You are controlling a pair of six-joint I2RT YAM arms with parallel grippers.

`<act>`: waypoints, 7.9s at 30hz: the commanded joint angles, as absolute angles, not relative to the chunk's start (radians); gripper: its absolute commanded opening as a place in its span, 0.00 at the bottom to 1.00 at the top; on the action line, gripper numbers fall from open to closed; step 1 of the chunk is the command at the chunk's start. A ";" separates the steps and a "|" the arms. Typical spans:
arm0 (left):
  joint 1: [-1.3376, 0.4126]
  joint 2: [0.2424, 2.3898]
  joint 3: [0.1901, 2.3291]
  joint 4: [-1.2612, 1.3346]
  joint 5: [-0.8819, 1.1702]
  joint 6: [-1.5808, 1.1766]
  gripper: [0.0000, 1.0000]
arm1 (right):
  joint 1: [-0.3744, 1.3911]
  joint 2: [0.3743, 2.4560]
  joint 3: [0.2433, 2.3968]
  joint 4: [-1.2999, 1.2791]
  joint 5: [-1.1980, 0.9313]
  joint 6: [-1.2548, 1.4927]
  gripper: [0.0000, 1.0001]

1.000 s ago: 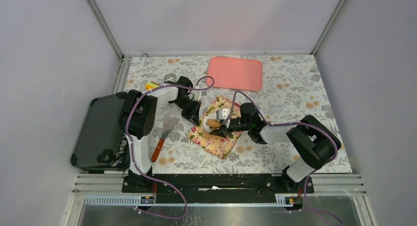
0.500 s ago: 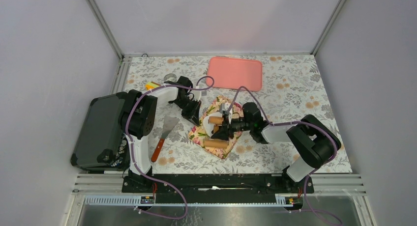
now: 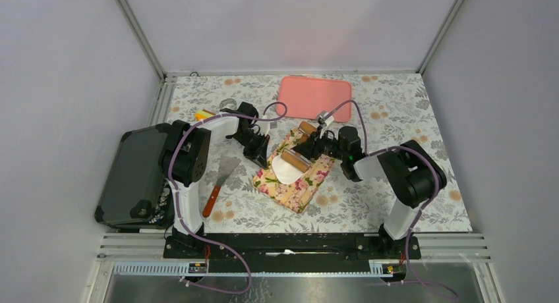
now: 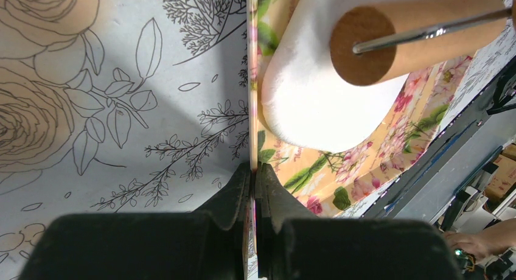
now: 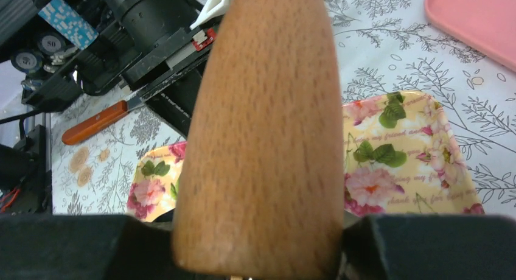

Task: Roll out the dumpling wrappers from the dough
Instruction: Flatten out the dough on the work surface.

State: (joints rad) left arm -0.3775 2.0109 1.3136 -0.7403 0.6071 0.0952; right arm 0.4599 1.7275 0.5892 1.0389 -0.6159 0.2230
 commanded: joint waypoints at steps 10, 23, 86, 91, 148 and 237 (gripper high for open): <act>-0.371 2.048 1.270 -0.719 0.492 0.133 0.00 | 0.513 1.749 0.518 0.989 -0.624 0.175 0.00; -0.371 2.049 1.270 -0.719 0.489 0.132 0.00 | 0.602 1.712 0.541 0.757 -0.679 0.009 0.00; -0.370 2.046 1.267 -0.716 0.492 0.132 0.00 | 0.503 1.786 0.695 0.927 -0.636 0.040 0.00; -0.370 2.047 1.269 -0.716 0.491 0.132 0.00 | 0.555 1.731 0.663 0.720 -0.656 -0.108 0.00; -0.368 2.046 1.268 -0.715 0.491 0.127 0.00 | 0.487 1.780 0.692 0.916 -0.701 0.236 0.00; -0.367 2.042 1.264 -0.712 0.495 0.129 0.00 | 0.646 1.709 0.576 0.601 -0.865 -0.059 0.00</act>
